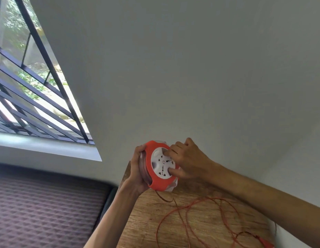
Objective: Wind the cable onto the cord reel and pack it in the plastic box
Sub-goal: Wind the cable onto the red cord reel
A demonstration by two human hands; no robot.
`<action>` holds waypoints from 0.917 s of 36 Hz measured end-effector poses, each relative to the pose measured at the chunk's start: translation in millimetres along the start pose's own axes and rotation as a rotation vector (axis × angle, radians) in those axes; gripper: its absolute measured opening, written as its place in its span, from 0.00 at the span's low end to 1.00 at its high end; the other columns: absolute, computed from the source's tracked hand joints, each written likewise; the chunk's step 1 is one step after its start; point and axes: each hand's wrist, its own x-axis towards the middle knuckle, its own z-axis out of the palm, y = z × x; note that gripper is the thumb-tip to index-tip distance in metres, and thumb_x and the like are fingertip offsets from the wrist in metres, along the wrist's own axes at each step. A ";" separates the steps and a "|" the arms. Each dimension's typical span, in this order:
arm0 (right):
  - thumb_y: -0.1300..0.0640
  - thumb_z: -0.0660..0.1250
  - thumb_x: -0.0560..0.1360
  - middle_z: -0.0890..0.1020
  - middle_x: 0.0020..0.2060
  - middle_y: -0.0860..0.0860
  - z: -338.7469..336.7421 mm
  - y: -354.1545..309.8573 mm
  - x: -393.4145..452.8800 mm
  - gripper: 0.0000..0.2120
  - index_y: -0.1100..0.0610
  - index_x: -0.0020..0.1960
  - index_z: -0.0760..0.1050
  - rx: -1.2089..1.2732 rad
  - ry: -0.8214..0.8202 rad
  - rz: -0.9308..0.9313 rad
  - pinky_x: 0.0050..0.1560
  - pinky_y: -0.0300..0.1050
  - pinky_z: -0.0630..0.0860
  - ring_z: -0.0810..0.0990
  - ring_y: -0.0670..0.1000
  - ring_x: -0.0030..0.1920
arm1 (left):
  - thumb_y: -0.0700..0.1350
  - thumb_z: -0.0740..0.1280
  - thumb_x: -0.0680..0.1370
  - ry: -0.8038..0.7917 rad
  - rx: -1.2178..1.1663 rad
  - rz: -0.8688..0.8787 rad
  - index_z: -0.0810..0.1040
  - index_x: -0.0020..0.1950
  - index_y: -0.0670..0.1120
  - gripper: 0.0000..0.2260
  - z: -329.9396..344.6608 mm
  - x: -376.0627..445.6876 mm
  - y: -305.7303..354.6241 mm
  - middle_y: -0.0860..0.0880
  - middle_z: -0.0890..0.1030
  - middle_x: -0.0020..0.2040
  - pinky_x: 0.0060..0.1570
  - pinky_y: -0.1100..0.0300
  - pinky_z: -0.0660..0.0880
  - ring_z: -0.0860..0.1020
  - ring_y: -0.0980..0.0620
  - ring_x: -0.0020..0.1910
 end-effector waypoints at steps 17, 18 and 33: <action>0.47 0.61 0.86 0.83 0.41 0.46 -13.1 -55.1 18.8 0.14 0.52 0.48 0.80 0.366 0.319 0.392 0.40 0.47 0.80 0.82 0.47 0.40 | 0.64 0.60 0.85 -0.085 -0.012 0.083 0.70 0.83 0.41 0.35 8.0 8.1 -6.1 0.34 0.79 0.73 0.67 0.41 0.80 0.80 0.36 0.70; 0.48 0.62 0.85 0.83 0.47 0.50 -10.5 -48.5 16.9 0.11 0.52 0.54 0.79 0.239 0.310 0.249 0.42 0.48 0.80 0.82 0.50 0.45 | 0.64 0.61 0.85 -0.096 -0.040 0.071 0.70 0.83 0.40 0.35 6.8 7.2 -4.1 0.35 0.80 0.72 0.66 0.42 0.81 0.81 0.37 0.69; 0.50 0.63 0.84 0.75 0.65 0.64 -9.4 19.5 -6.2 0.27 0.44 0.82 0.61 -0.090 0.031 -0.580 0.40 0.48 0.80 0.82 0.58 0.48 | 0.68 0.70 0.78 -0.161 -0.085 -0.111 0.73 0.82 0.43 0.41 1.9 -5.8 -3.0 0.34 0.80 0.70 0.63 0.37 0.80 0.82 0.34 0.64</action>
